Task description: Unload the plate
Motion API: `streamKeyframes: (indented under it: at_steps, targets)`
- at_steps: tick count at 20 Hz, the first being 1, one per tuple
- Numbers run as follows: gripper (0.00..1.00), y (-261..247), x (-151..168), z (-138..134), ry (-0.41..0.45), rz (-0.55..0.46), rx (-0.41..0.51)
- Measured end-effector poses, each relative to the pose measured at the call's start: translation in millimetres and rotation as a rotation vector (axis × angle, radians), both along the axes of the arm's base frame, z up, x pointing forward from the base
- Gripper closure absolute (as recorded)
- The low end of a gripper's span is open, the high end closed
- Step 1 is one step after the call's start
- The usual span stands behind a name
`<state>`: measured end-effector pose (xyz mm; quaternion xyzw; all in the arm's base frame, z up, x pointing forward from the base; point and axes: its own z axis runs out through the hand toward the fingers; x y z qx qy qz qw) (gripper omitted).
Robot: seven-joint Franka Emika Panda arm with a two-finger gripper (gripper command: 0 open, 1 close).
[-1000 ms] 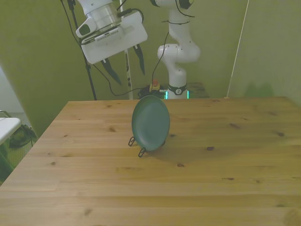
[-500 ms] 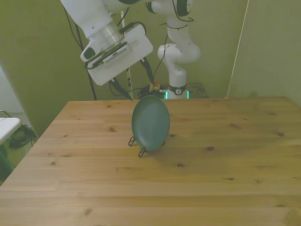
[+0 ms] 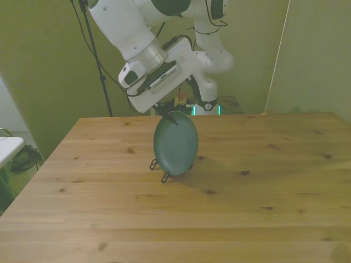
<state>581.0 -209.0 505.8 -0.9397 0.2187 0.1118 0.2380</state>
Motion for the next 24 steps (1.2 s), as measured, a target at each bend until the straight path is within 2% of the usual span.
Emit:
streamKeyframes:
  at_steps: [1, 19, 24]
  targets:
    - [1.00, 3.9, -0.1, -1.8, 0.011, 0.005, 0.004]
    - [1.00, 0.8, -3.7, -15.7, 0.080, -0.007, -0.037]
    - [1.00, -16.3, -7.5, -18.8, 0.089, -0.032, -0.051]
